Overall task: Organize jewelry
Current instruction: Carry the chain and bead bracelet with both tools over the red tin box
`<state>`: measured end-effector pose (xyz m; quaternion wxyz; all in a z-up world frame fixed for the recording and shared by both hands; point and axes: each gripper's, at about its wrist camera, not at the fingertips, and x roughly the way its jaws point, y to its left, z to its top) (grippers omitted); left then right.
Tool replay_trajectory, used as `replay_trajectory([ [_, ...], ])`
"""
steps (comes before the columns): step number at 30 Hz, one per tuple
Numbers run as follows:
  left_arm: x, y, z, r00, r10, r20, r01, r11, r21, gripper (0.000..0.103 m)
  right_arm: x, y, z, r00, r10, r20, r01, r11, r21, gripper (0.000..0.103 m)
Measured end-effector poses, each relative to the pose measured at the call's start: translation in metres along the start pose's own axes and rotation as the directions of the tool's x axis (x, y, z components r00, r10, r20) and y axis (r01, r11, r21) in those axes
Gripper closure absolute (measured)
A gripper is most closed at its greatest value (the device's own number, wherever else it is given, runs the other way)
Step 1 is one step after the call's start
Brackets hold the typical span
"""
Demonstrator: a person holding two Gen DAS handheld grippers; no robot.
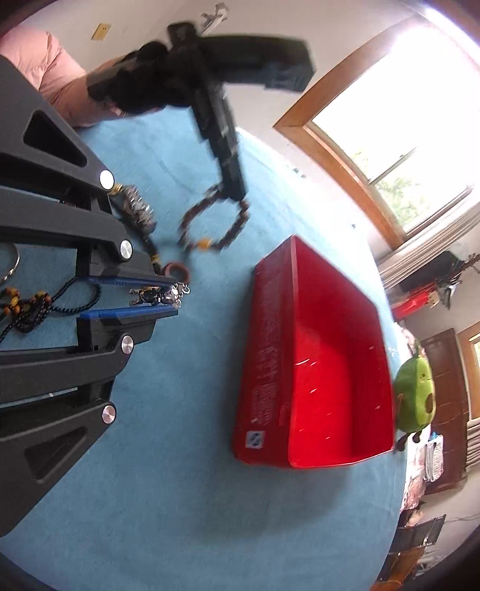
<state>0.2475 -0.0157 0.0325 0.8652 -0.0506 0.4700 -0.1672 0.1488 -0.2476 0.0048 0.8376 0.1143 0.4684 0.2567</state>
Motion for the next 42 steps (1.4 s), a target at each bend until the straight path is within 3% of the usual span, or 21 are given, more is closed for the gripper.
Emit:
replay_trajectory([
  [4, -0.011, 0.003, 0.003, 1.000, 0.000, 0.018, 0.000, 1.000, -0.014, 0.093, 0.035, -0.006, -0.008, 0.995, -0.048, -0.088, 0.050, 0.999, 0.015, 0.093],
  [6, -0.008, 0.005, 0.003, 1.000, -0.006, 0.009, 0.006, 1.000, -0.017, 0.093, 0.041, -0.009, -0.013, 0.991, -0.072, -0.109, 0.075, 0.997, 0.019, 0.086],
  [9, 0.000, 0.005, 0.001, 1.000, -0.010, -0.004, 0.010, 1.000, -0.014, 0.093, 0.040, -0.010, -0.014, 0.989, -0.102, -0.103, 0.104, 0.995, 0.010, 0.068],
  [10, 0.002, 0.005, 0.000, 1.000, -0.013, -0.008, 0.013, 1.000, -0.012, 0.093, 0.042, -0.009, -0.014, 0.988, -0.106, -0.108, 0.107, 0.994, 0.007, 0.067],
  [15, 0.006, 0.003, -0.001, 1.000, -0.018, -0.014, 0.018, 1.000, -0.004, 0.093, 0.057, -0.005, -0.019, 0.982, -0.090, -0.167, 0.090, 0.996, -0.007, 0.066],
  [18, 0.008, 0.004, -0.002, 1.000, -0.023, -0.020, 0.023, 1.000, -0.008, 0.093, 0.062, 0.005, -0.023, 0.979, -0.132, -0.155, 0.126, 0.991, -0.049, 0.066],
  [23, 0.010, 0.004, -0.003, 0.999, -0.025, -0.029, 0.024, 1.000, -0.015, 0.093, 0.069, 0.021, -0.023, 0.968, -0.218, -0.128, 0.200, 0.970, -0.138, 0.081],
  [26, 0.010, 0.005, -0.003, 0.999, -0.024, -0.028, 0.024, 1.000, -0.016, 0.093, 0.071, 0.019, -0.022, 0.972, -0.199, -0.123, 0.183, 0.975, -0.124, 0.085],
  [31, 0.008, 0.008, -0.002, 0.999, -0.026, -0.023, 0.026, 0.999, -0.022, 0.093, 0.061, 0.013, -0.009, 0.992, -0.072, -0.103, 0.068, 0.997, -0.040, 0.086],
  [37, 0.004, 0.009, 0.003, 0.999, -0.035, -0.018, 0.034, 0.999, -0.032, 0.093, 0.027, 0.020, 0.014, 1.000, 0.012, -0.016, -0.013, 0.999, -0.029, 0.086],
  [42, -0.010, 0.001, 0.017, 0.999, -0.052, 0.015, 0.052, 0.999, -0.008, 0.093, -0.002, 0.023, 0.037, 0.998, 0.028, 0.064, -0.025, 0.999, -0.043, 0.086],
])
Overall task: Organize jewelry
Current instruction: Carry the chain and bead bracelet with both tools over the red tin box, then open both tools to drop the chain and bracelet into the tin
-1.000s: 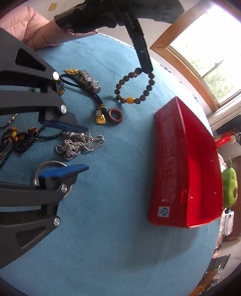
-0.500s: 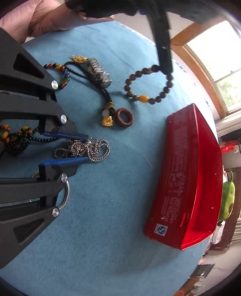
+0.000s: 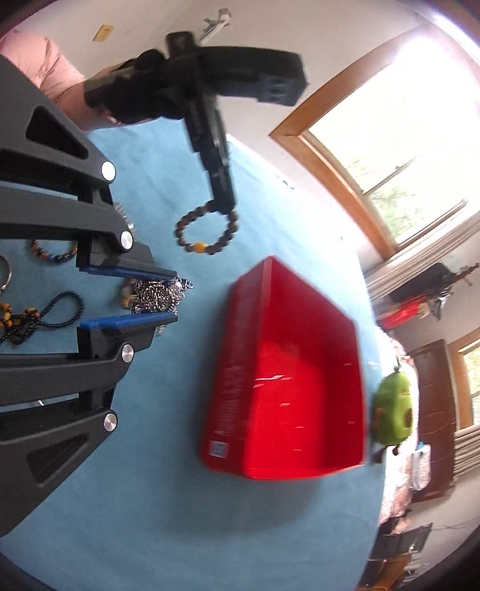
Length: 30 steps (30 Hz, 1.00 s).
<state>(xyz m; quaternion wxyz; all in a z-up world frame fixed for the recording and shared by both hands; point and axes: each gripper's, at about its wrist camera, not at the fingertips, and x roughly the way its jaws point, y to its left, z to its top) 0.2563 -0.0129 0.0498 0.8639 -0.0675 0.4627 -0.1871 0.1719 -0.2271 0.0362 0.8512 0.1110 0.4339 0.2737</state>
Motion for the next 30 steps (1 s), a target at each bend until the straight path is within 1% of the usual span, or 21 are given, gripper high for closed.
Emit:
replay_trajectory([
  [2, -0.004, -0.004, 0.009, 1.000, -0.010, 0.013, 0.010, 1.000, 0.006, 0.093, -0.002, 0.001, 0.015, 1.000, 0.000, 0.029, 0.000, 1.000, -0.003, 0.086],
  [5, -0.008, -0.011, 0.023, 0.999, -0.035, 0.033, 0.034, 0.999, 0.015, 0.093, -0.004, -0.002, 0.034, 0.997, -0.029, 0.066, 0.029, 1.000, 0.003, 0.086],
  [7, -0.010, -0.017, 0.037, 0.997, -0.059, 0.059, 0.057, 0.998, 0.023, 0.093, 0.001, -0.008, 0.050, 0.994, -0.055, 0.090, 0.054, 0.998, 0.021, 0.086],
  [9, -0.009, -0.020, 0.051, 0.993, -0.060, 0.101, 0.058, 0.998, 0.025, 0.093, 0.010, -0.019, 0.065, 0.990, -0.086, 0.108, 0.081, 0.995, 0.051, 0.086],
  [13, 0.008, -0.023, 0.075, 0.984, -0.078, 0.162, 0.076, 0.997, 0.017, 0.093, 0.034, -0.042, 0.087, 0.979, -0.153, 0.137, 0.141, 0.986, 0.091, 0.086],
  [15, 0.024, -0.023, 0.086, 0.981, -0.083, 0.176, 0.083, 0.996, 0.009, 0.093, 0.048, -0.052, 0.092, 0.977, -0.170, 0.128, 0.157, 0.982, 0.109, 0.086],
  [18, 0.057, -0.019, 0.100, 0.985, -0.085, 0.151, 0.088, 0.996, -0.009, 0.093, 0.075, -0.073, 0.097, 0.981, -0.178, 0.075, 0.167, 0.977, 0.132, 0.086],
  [20, 0.076, -0.014, 0.105, 0.990, -0.080, 0.119, 0.084, 0.996, -0.022, 0.093, 0.086, -0.079, 0.096, 0.980, -0.191, 0.054, 0.183, 0.975, 0.130, 0.086],
  [22, 0.097, -0.006, 0.106, 0.996, -0.059, 0.074, 0.062, 0.997, -0.041, 0.093, 0.094, -0.084, 0.096, 0.978, -0.204, 0.032, 0.199, 0.972, 0.126, 0.085],
  [24, 0.106, -0.002, 0.105, 0.998, -0.039, 0.048, 0.041, 0.998, -0.047, 0.089, 0.093, -0.086, 0.095, 0.977, -0.212, 0.035, 0.205, 0.970, 0.131, 0.081],
  [25, 0.107, 0.000, 0.105, 0.998, -0.034, 0.044, 0.036, 0.998, -0.052, 0.085, 0.089, -0.084, 0.095, 0.975, -0.218, 0.046, 0.211, 0.969, 0.126, 0.079],
  [26, 0.106, 0.000, 0.106, 0.998, -0.035, 0.043, 0.037, 0.998, -0.058, 0.076, 0.086, -0.082, 0.095, 0.973, -0.223, 0.056, 0.215, 0.969, 0.118, 0.076],
  [28, 0.101, 0.001, 0.105, 0.998, -0.046, 0.047, 0.049, 0.996, -0.071, 0.065, 0.077, -0.076, 0.094, 0.972, -0.226, 0.070, 0.218, 0.969, 0.115, 0.075],
  [30, 0.092, -0.002, 0.102, 0.998, -0.035, 0.058, 0.039, 0.997, -0.060, 0.065, 0.072, -0.073, 0.093, 0.975, -0.209, 0.075, 0.199, 0.973, 0.120, 0.075],
])
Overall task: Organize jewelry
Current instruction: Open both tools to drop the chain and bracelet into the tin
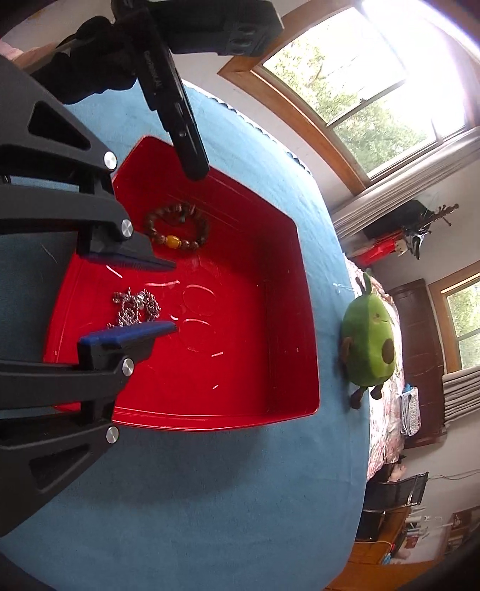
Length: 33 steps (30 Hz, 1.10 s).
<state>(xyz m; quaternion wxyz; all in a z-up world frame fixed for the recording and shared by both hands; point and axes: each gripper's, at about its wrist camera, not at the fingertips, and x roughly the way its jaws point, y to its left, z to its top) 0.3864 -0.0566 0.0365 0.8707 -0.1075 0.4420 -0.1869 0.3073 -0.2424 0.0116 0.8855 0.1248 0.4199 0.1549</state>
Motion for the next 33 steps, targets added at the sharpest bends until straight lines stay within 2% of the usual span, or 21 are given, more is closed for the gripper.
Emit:
replay_trajectory([
  [4, -0.017, -0.008, -0.005, 1.000, 0.003, 0.012, -0.004, 1.000, 0.026, 0.058, -0.005, 0.003, 0.000, 1.000, 0.006, 0.000, -0.007, 1.000, 0.005, 0.075],
  [8, -0.028, -0.018, -0.016, 0.999, 0.047, 0.006, -0.048, 0.997, 0.059, 0.048, -0.010, 0.005, -0.002, 1.000, 0.016, -0.007, -0.016, 1.000, 0.011, 0.073],
  [15, -0.042, -0.012, -0.054, 0.991, 0.118, -0.069, -0.112, 0.991, 0.076, 0.048, -0.028, 0.013, -0.008, 1.000, 0.006, 0.006, -0.006, 1.000, 0.001, 0.071],
  [19, -0.050, -0.005, -0.076, 0.983, 0.152, -0.103, -0.143, 0.986, 0.088, 0.048, -0.031, 0.016, -0.018, 0.999, 0.011, -0.031, -0.010, 1.000, 0.007, 0.071],
  [24, -0.061, 0.005, -0.101, 0.976, 0.172, -0.136, -0.162, 0.984, 0.077, 0.049, -0.036, 0.025, -0.046, 0.995, 0.036, -0.092, -0.037, 0.999, -0.015, 0.071],
  [28, -0.071, 0.012, -0.126, 0.969, 0.192, -0.157, -0.179, 0.980, 0.089, 0.049, -0.043, 0.027, -0.077, 0.992, 0.022, -0.128, -0.026, 0.999, -0.030, 0.071],
  [33, -0.077, 0.013, -0.157, 0.959, 0.222, -0.176, -0.197, 0.969, 0.148, 0.048, -0.053, 0.022, -0.114, 0.985, 0.027, -0.173, -0.029, 1.000, -0.011, 0.071],
])
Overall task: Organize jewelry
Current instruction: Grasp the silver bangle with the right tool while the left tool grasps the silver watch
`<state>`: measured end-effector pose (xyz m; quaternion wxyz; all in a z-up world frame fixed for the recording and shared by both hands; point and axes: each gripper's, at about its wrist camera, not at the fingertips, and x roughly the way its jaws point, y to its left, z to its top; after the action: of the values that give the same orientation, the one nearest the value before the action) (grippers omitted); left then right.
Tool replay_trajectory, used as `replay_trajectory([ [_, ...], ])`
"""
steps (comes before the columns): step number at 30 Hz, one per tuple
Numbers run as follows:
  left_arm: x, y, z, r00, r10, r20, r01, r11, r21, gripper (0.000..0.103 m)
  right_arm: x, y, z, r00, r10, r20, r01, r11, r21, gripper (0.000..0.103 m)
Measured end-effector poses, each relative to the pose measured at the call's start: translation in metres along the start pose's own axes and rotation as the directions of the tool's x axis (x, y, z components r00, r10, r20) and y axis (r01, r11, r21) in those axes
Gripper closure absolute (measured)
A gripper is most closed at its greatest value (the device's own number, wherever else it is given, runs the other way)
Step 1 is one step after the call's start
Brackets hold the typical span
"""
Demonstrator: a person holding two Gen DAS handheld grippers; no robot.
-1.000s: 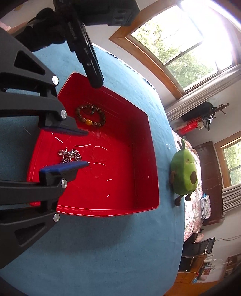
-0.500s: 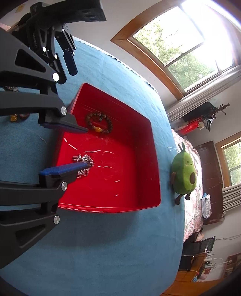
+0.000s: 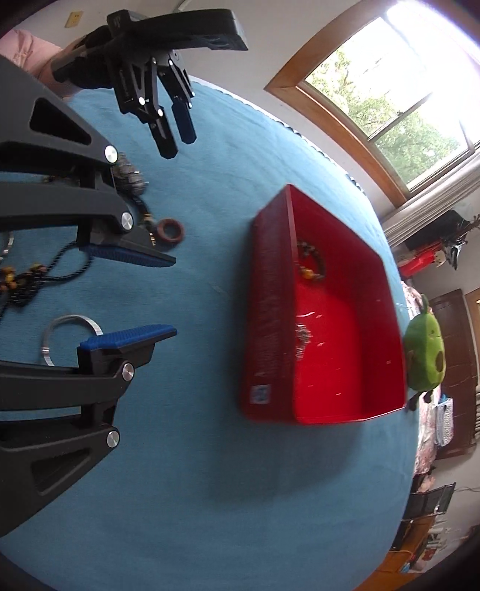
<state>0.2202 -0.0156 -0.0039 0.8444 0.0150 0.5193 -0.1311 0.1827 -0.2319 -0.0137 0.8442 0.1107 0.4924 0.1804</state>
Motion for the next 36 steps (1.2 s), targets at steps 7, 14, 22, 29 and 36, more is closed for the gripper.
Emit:
replay_trajectory([
  [7, 0.005, 0.001, -0.037, 0.999, -0.011, -0.049, 0.013, 0.999, 0.042, 0.048, -0.011, -0.006, -0.039, 1.000, -0.009, -0.024, 0.010, 1.000, 0.025, 0.066],
  [14, 0.015, 0.002, -0.048, 0.993, -0.069, -0.099, 0.074, 0.996, 0.050, 0.050, -0.014, -0.007, -0.053, 1.000, -0.001, -0.031, 0.002, 1.000, 0.030, 0.064],
  [22, 0.021, 0.003, -0.051, 0.994, -0.073, -0.085, 0.079, 0.994, 0.071, 0.064, -0.011, -0.013, -0.056, 0.999, 0.003, -0.037, -0.001, 0.999, 0.054, 0.061],
  [29, 0.022, 0.013, -0.042, 0.995, -0.082, -0.056, 0.084, 0.996, 0.024, 0.082, -0.010, -0.015, -0.056, 0.999, 0.014, -0.031, -0.011, 0.997, 0.070, 0.061],
  [36, 0.020, 0.035, -0.034, 0.996, -0.081, -0.032, 0.079, 0.995, -0.064, 0.079, -0.007, -0.020, -0.057, 0.999, 0.004, -0.042, 0.000, 0.996, 0.088, 0.057],
])
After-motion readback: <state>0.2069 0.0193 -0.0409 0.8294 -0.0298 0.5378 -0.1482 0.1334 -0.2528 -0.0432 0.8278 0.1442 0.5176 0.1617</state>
